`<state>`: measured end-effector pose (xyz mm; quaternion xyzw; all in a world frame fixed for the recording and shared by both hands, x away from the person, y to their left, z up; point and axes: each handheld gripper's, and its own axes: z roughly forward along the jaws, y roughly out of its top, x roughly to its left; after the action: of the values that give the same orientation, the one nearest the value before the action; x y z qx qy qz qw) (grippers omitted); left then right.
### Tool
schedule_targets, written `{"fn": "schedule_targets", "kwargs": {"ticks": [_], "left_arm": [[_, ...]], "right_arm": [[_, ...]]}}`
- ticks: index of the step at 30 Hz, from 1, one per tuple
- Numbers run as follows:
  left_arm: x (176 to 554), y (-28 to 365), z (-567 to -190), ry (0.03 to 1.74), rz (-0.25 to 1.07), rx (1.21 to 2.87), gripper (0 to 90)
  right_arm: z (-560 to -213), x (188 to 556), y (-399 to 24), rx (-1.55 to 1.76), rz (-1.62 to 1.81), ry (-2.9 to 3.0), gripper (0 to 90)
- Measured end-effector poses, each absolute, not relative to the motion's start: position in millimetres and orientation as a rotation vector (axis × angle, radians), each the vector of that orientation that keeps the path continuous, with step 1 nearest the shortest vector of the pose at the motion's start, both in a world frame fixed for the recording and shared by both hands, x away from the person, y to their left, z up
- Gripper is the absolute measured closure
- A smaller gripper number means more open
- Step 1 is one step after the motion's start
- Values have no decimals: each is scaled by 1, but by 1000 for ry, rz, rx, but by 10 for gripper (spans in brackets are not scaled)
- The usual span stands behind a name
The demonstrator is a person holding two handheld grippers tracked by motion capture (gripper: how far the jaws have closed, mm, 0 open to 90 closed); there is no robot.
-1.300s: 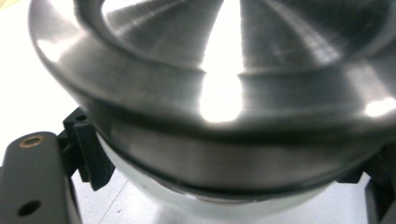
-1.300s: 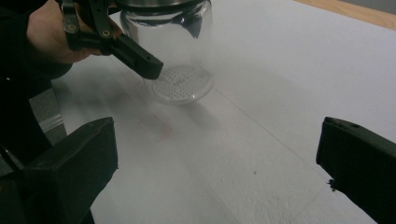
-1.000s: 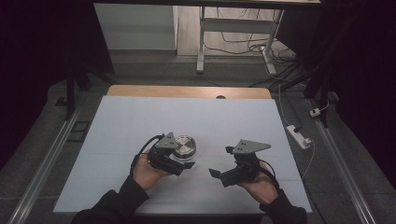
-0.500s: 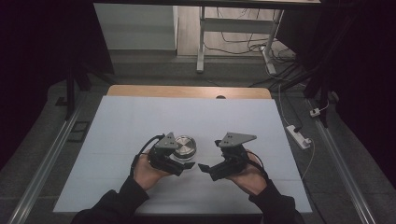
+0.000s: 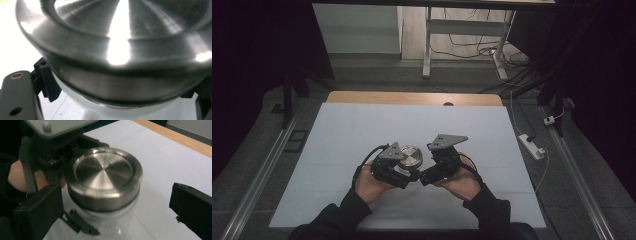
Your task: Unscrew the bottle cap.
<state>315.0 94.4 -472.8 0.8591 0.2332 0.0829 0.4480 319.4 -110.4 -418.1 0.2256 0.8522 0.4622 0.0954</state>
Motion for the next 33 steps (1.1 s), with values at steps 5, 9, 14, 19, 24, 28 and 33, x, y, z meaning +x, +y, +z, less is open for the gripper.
{"fn": "schedule_targets", "kwargs": {"ticks": [5, 9, 14, 19, 24, 28, 33], "left_arm": [[315, 93, -474, 585, 199, 2131, 154], [316, 93, -474, 585, 199, 2133, 154], [316, 93, -474, 583, 195, 2132, 154], [317, 94, -473, 583, 188, 2128, 154], [317, 95, -472, 549, 171, 2135, 154], [317, 96, -471, 510, 140, 2133, 154], [316, 94, -470, 456, 107, 2138, 154]], "right_arm": [[-419, 324, -100, 675, 1386, 2526, 9], [-420, 325, -94, 654, 1384, 2528, 61], [-420, 326, -89, 637, 1400, 2533, 144], [-419, 325, -87, 610, 1401, 2535, 175], [-419, 328, -89, 551, 1425, 2566, 177], [-419, 334, -96, 462, 1498, 2616, 178], [-422, 345, -103, 316, 1605, 2698, 181]]}}
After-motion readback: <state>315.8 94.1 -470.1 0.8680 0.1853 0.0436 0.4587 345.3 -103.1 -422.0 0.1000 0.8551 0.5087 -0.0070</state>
